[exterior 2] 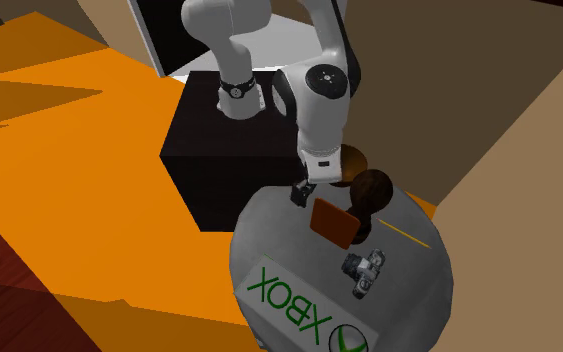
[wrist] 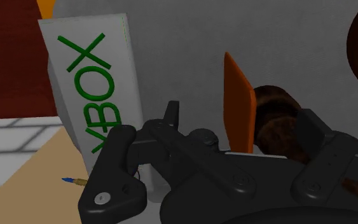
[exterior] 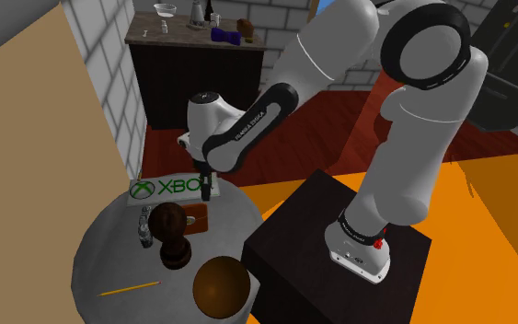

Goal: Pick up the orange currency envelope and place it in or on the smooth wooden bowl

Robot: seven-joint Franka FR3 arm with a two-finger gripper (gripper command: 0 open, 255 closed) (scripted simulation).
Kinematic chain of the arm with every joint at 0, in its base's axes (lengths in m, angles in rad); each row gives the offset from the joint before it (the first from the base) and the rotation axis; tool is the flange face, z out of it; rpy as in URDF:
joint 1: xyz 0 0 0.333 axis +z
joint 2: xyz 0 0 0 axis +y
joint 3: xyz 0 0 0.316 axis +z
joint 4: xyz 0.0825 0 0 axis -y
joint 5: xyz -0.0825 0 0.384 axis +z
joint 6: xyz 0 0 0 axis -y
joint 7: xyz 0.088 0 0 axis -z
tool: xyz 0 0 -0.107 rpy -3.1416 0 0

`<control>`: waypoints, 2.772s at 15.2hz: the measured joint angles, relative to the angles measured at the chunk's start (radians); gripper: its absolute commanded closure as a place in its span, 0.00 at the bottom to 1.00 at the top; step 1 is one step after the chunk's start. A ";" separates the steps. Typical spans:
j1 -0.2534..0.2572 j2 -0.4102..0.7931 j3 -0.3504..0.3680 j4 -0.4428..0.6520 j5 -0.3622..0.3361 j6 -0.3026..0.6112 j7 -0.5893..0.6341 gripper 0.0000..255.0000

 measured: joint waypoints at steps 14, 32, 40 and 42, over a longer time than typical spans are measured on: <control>0.049 0.235 0.016 0.085 -0.039 0.146 -0.010 0.00; 0.046 0.210 0.020 0.081 -0.035 0.126 -0.012 1.00; 0.035 0.111 0.035 0.070 -0.015 0.038 -0.022 1.00; 0.032 0.090 0.037 0.074 -0.011 0.014 -0.026 1.00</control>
